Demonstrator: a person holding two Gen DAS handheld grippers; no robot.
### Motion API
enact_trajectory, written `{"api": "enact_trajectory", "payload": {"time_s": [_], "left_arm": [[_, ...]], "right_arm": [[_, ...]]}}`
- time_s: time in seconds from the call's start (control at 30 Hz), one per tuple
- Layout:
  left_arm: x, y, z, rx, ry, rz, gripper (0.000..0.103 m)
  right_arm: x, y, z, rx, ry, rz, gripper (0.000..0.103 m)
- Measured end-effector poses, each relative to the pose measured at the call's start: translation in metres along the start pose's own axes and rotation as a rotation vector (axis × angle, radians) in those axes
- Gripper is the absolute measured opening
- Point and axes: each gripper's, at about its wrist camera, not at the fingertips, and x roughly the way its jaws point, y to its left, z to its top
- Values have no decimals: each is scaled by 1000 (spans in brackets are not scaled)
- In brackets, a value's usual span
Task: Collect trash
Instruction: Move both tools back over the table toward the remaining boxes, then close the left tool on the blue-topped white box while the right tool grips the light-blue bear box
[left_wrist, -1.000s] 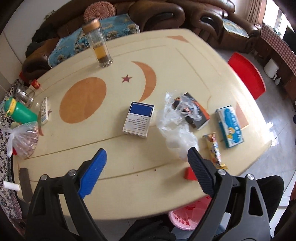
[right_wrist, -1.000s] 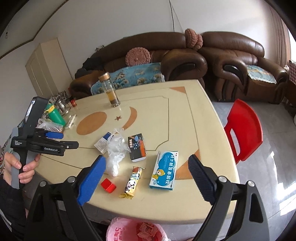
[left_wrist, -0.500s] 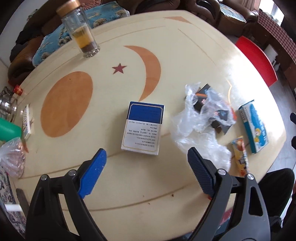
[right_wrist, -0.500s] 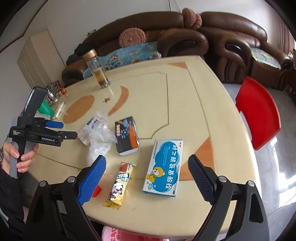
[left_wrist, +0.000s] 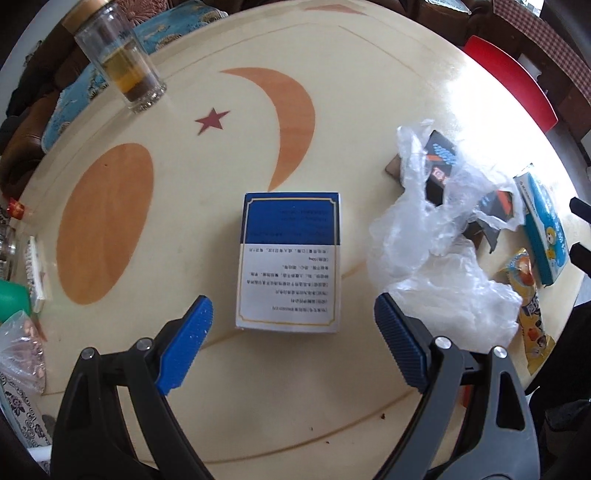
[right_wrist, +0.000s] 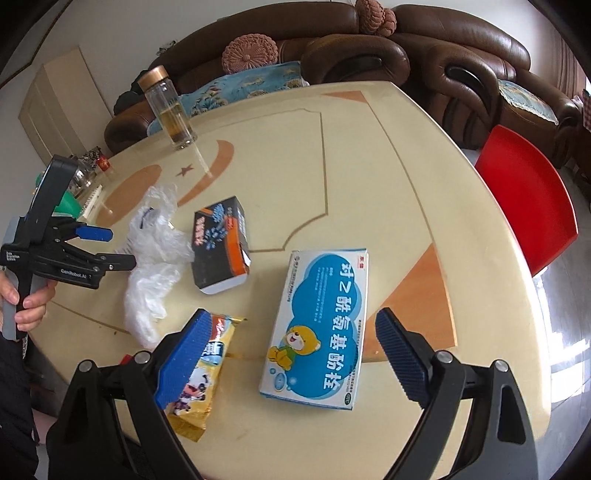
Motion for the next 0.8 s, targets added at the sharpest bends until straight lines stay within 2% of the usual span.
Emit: {"api": "enact_trajectory", "payload": {"time_s": [0.33,0.5,0.67,0.8], "left_arm": [[25,11,4,-2,20,-21,87],[29,18,6,-27,13,-59,87],[36,26,9,-28,-13,-80,88],[38,27,9,-14,-29,-79,88]], "right_arm": [[22,-2,-7,-19,23,-54,88],[36,-3,-10,-29,40,-97,88],[42,7,-16,-102,15,-178,88],[41,7,-17,-110,-9,-175,87]]}}
